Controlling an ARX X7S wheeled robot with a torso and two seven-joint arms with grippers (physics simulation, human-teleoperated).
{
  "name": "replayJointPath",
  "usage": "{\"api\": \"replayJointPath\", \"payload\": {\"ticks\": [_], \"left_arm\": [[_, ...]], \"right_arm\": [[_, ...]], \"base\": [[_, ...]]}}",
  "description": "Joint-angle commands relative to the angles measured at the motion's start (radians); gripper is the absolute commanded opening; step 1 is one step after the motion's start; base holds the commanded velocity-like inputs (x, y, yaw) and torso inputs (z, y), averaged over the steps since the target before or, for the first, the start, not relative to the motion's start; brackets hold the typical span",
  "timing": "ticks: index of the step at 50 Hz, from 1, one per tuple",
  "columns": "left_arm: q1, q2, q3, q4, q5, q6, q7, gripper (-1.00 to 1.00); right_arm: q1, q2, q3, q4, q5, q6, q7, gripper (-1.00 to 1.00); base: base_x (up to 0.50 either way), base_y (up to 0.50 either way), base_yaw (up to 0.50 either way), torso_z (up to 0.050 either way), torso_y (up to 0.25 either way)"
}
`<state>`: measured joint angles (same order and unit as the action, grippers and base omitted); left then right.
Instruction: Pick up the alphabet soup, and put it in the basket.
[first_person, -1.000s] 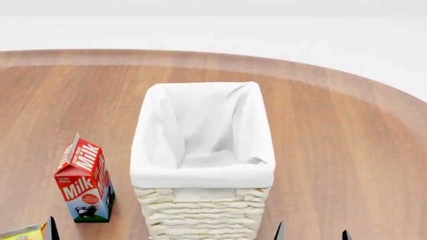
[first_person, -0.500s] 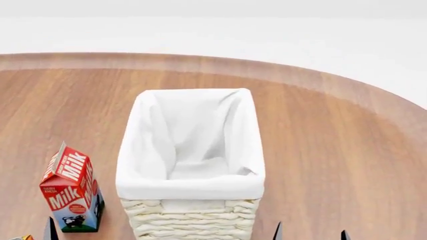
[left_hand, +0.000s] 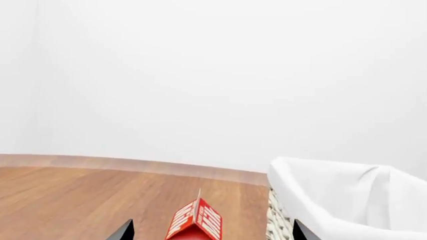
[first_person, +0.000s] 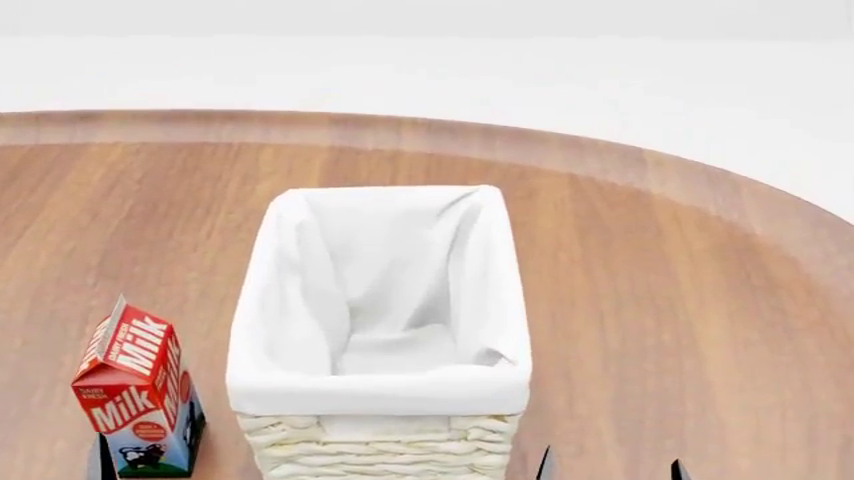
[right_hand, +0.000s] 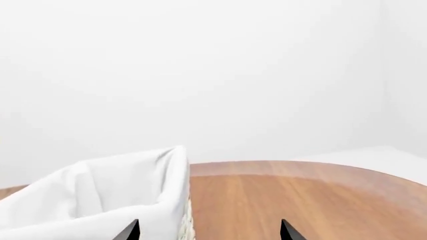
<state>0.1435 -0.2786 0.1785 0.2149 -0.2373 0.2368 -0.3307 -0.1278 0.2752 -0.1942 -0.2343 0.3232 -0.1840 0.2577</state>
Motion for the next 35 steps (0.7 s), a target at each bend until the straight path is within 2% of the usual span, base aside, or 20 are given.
{"api": "replayJointPath", "payload": {"ticks": [1, 19, 35], "left_arm": [[-0.004, -0.001, 0.005, -0.004, 0.000, 0.002, -0.003, 1.00], [-0.010, -0.006, 0.013, -0.011, -0.001, -0.004, -0.009, 1.00], [-0.016, -0.012, 0.015, -0.017, -0.007, -0.007, -0.013, 1.00]], "right_arm": [[0.006, 0.001, -0.002, 0.013, 0.012, -0.011, -0.005, 1.00], [0.008, 0.028, -0.013, 0.010, 0.023, -0.009, -0.026, 1.00], [-0.008, 0.135, -0.137, -0.010, 0.133, -0.015, -0.297, 1.00]], "base": [[0.00, 0.00, 0.00, 0.000, 0.010], [0.00, 0.00, 0.00, 0.000, 0.000], [0.00, 0.00, 0.00, 0.000, 0.000]]}}
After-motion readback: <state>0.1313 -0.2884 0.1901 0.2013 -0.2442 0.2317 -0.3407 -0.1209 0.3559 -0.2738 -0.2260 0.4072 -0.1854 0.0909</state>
